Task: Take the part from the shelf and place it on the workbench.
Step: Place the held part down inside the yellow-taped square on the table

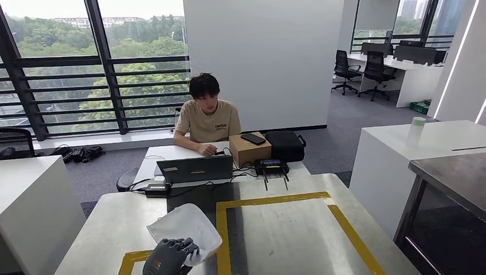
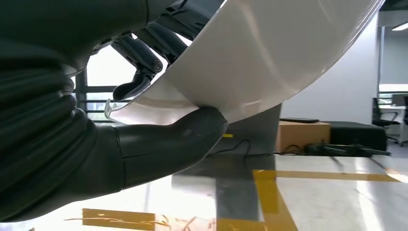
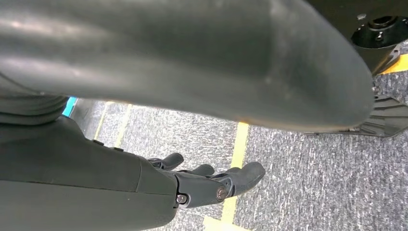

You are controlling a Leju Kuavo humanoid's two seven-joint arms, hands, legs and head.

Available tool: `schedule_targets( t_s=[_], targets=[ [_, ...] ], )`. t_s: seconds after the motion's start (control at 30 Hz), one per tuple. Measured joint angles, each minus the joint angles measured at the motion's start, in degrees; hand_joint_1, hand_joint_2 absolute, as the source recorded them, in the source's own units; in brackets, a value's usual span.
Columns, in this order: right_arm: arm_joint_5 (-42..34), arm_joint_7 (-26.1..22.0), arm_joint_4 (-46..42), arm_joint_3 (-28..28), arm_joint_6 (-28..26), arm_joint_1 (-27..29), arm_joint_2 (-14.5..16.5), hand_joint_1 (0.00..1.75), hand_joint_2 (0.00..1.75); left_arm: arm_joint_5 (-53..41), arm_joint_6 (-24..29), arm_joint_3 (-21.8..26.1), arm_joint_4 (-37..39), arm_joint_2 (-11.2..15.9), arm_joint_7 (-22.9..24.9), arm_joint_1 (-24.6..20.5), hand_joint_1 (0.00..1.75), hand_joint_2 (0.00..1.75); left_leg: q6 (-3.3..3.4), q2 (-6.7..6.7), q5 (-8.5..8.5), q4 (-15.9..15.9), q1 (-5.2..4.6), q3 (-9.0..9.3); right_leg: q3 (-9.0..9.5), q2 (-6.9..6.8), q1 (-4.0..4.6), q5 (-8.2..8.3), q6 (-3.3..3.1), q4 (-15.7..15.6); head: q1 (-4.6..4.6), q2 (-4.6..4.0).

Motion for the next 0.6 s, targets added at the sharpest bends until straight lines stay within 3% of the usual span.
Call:
schedule_targets(
  t_s=[0.13,0.17,0.3,0.6],
  targets=[
    [-0.1,0.0,0.0,0.0,0.0,0.1,0.0,0.00,0.00,-0.1,-0.4,-2.0,-0.8,-0.1,0.9,1.3,0.00,1.75,0.07,-0.03,-0.05,0.0,-0.03,0.07,0.11,-0.05,-0.03,-0.07,0.11,0.0,0.00,0.00],
    [-0.1,0.0,0.0,0.0,0.0,0.1,0.0,0.00,0.00,0.1,-1.0,-2.4,-0.8,0.0,1.3,1.4,0.00,1.75,0.08,-0.06,-0.05,0.0,-0.03,0.08,0.14,-0.10,-0.03,-0.09,0.14,0.0,0.00,0.00],
    [0.0,-0.3,0.0,0.0,0.0,0.2,0.0,0.00,0.00,2.0,-3.8,-4.1,-1.0,1.5,2.4,1.9,0.00,0.00,0.06,-0.09,-0.07,0.0,-0.03,0.14,0.21,-0.11,-0.04,-0.12,0.19,0.0,0.00,0.00],
    [0.3,-0.5,0.0,0.0,0.0,0.3,0.0,0.00,0.00,3.8,-5.2,-6.3,-1.4,5.1,5.7,3.1,0.00,0.00,0.05,-0.11,-0.10,0.0,-0.03,0.20,0.29,-0.17,-0.05,-0.19,0.24,0.0,0.00,0.00]
  ],
)
